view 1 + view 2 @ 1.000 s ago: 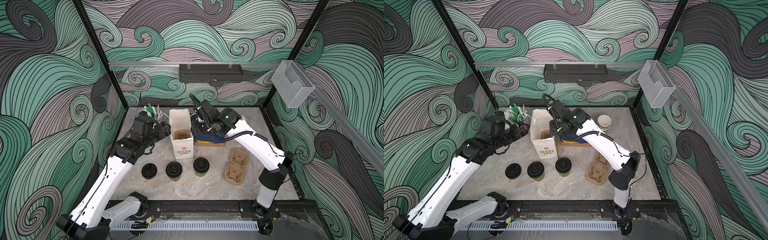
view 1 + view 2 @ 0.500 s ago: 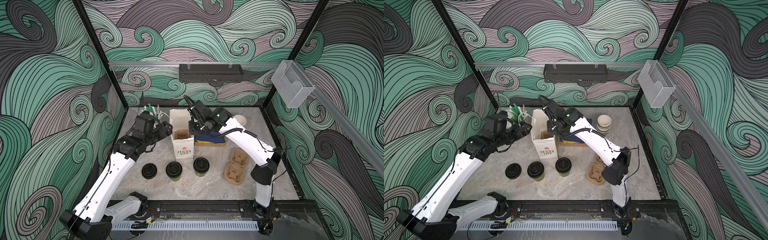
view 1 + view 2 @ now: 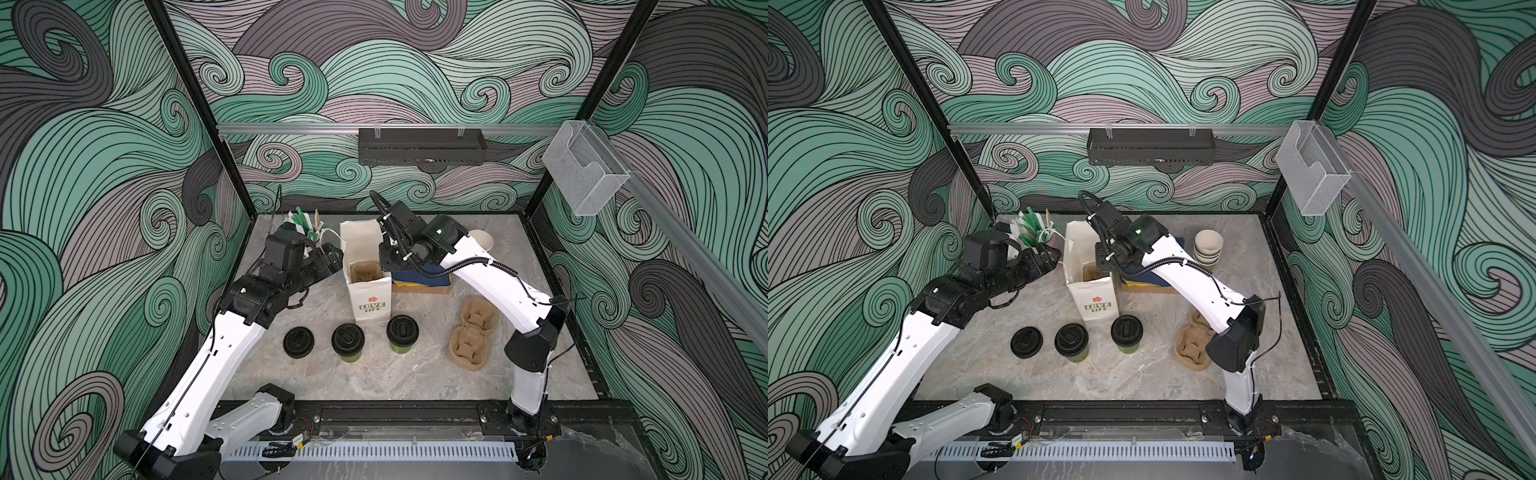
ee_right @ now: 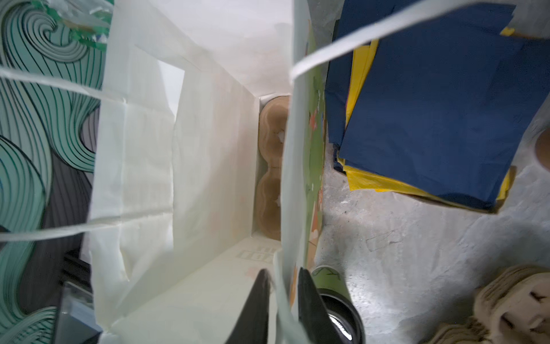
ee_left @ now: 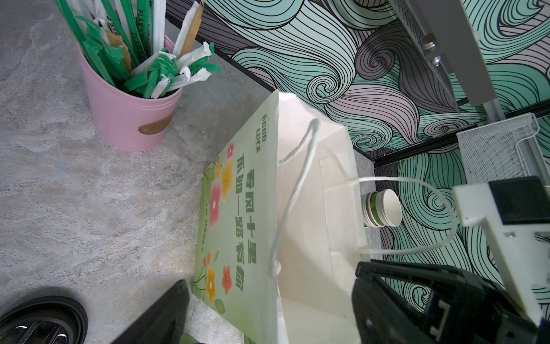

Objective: Pack the takeout coffee
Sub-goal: 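Draw the right gripper back from the bag while the left keeps holding the rim, then move the right gripper down over the nearest lidded green cup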

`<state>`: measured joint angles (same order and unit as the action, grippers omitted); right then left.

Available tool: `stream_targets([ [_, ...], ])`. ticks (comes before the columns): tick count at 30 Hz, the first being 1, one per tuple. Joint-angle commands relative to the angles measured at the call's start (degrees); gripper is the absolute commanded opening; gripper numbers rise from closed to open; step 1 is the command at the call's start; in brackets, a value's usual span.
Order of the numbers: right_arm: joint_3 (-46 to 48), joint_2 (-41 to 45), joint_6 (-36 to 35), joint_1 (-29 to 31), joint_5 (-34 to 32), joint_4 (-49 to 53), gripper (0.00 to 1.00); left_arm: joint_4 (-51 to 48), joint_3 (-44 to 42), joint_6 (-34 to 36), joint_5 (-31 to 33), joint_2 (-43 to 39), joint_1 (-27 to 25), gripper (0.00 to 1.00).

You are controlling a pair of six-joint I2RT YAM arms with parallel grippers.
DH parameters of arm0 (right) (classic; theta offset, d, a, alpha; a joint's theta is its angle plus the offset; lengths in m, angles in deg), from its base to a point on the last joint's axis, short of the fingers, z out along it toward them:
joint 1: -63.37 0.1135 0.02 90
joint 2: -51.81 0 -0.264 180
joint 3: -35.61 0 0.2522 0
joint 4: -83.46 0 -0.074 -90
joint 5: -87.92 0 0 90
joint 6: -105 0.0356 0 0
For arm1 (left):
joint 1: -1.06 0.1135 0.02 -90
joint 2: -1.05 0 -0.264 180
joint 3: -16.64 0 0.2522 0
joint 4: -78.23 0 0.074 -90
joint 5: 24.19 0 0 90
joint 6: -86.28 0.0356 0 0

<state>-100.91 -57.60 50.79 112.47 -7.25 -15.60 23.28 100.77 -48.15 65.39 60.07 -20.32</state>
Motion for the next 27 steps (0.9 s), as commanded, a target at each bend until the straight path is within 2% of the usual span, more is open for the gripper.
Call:
stream_targets([
  [1,-2.3,2.7,-0.3,-0.4,-0.1,2.1,0.35,-0.3,0.8,0.1,0.2,-0.7,0.4,0.88],
  [5,-2.9,6.7,-3.2,-0.4,-0.1,4.5,0.40,-0.4,1.2,1.2,0.3,-1.2,0.4,0.88],
  [8,2.1,12.2,-6.0,-0.2,0.9,6.6,0.40,0.5,0.6,1.7,0.3,-1.9,0.4,0.88],
  [13,21.3,24.1,-6.0,2.5,-1.1,4.9,0.40,3.4,-1.8,0.6,0.3,-3.9,0.4,0.88],
  [17,35.5,30.2,-1.2,4.9,-0.7,1.8,0.41,4.2,-3.3,-0.4,1.0,-5.4,0.4,0.88],
  [22,45.7,31.1,2.3,8.3,0.4,-5.2,0.47,4.0,-4.2,-0.8,2.1,-6.4,0.5,0.88],
  [27,49.2,28.5,2.9,9.8,0.0,-10.2,0.60,3.9,-3.9,-0.7,2.5,-6.3,0.5,0.88],
])
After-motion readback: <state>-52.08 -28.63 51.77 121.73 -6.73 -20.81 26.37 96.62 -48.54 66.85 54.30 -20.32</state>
